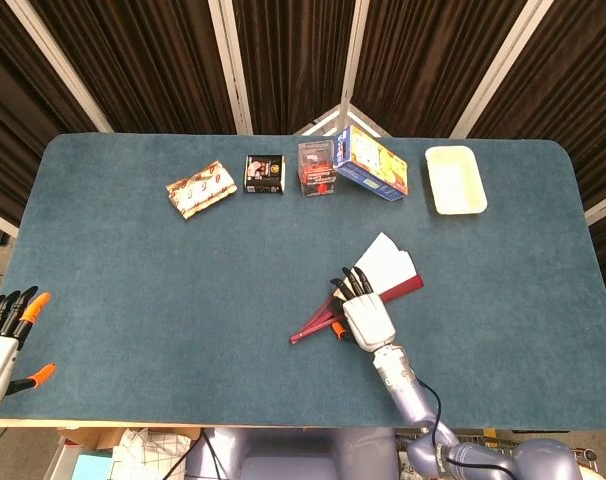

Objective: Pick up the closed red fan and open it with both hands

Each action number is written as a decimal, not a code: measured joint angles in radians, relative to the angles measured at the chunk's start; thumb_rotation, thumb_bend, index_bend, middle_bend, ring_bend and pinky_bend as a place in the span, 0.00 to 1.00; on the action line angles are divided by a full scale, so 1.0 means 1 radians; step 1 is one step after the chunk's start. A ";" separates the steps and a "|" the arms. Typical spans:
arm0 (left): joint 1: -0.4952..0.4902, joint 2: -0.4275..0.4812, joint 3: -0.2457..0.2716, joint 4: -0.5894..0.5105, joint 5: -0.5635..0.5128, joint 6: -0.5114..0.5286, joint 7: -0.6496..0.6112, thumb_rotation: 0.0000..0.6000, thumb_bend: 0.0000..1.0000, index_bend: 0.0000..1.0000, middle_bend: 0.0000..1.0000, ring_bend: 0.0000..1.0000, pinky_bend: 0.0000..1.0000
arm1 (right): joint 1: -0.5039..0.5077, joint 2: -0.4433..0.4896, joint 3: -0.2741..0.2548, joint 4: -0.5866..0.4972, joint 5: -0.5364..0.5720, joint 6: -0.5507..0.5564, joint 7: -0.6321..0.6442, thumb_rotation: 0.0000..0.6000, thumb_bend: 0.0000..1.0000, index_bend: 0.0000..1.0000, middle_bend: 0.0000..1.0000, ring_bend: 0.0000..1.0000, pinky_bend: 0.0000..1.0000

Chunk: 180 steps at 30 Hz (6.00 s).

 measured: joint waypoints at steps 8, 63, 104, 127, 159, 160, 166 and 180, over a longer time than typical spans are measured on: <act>0.000 0.000 0.001 -0.001 0.002 0.000 0.003 1.00 0.00 0.00 0.00 0.00 0.00 | 0.001 0.005 -0.004 -0.011 0.002 0.010 0.003 1.00 0.45 0.70 0.27 0.05 0.00; -0.294 -0.005 -0.246 -0.137 -0.234 -0.266 0.145 1.00 0.21 0.15 0.02 0.00 0.02 | 0.194 0.372 0.392 -0.893 0.455 0.006 -0.430 1.00 0.45 0.77 0.30 0.06 0.00; -0.749 -0.385 -0.390 -0.102 -0.667 -0.556 0.367 1.00 0.39 0.31 0.06 0.00 0.02 | 0.304 0.488 0.412 -1.072 0.678 -0.053 -0.337 1.00 0.45 0.79 0.31 0.06 0.00; -0.801 -0.464 -0.332 -0.115 -0.704 -0.506 0.392 1.00 0.47 0.71 0.16 0.00 0.02 | 0.350 0.513 0.388 -1.104 0.714 -0.020 -0.298 1.00 0.45 0.80 0.31 0.06 0.00; -0.707 -0.221 -0.345 -0.155 -0.659 -0.434 0.280 1.00 0.47 0.73 0.16 0.00 0.02 | 0.219 0.706 0.263 -0.998 0.588 0.021 -0.207 1.00 0.46 0.81 0.32 0.06 0.00; -0.704 -0.213 -0.346 -0.157 -0.659 -0.433 0.274 1.00 0.47 0.73 0.16 0.00 0.02 | 0.216 0.709 0.260 -0.994 0.581 0.023 -0.206 1.00 0.46 0.82 0.32 0.06 0.00; -0.694 -0.189 -0.347 -0.159 -0.657 -0.431 0.257 1.00 0.47 0.74 0.16 0.00 0.02 | 0.201 0.722 0.232 -0.953 0.509 0.043 -0.213 1.00 0.46 0.82 0.33 0.06 0.00; -0.698 -0.196 -0.331 -0.157 -0.642 -0.428 0.254 1.00 0.47 0.74 0.16 0.00 0.02 | 0.163 0.726 0.164 -0.866 0.399 0.076 -0.222 1.00 0.46 0.82 0.33 0.06 0.00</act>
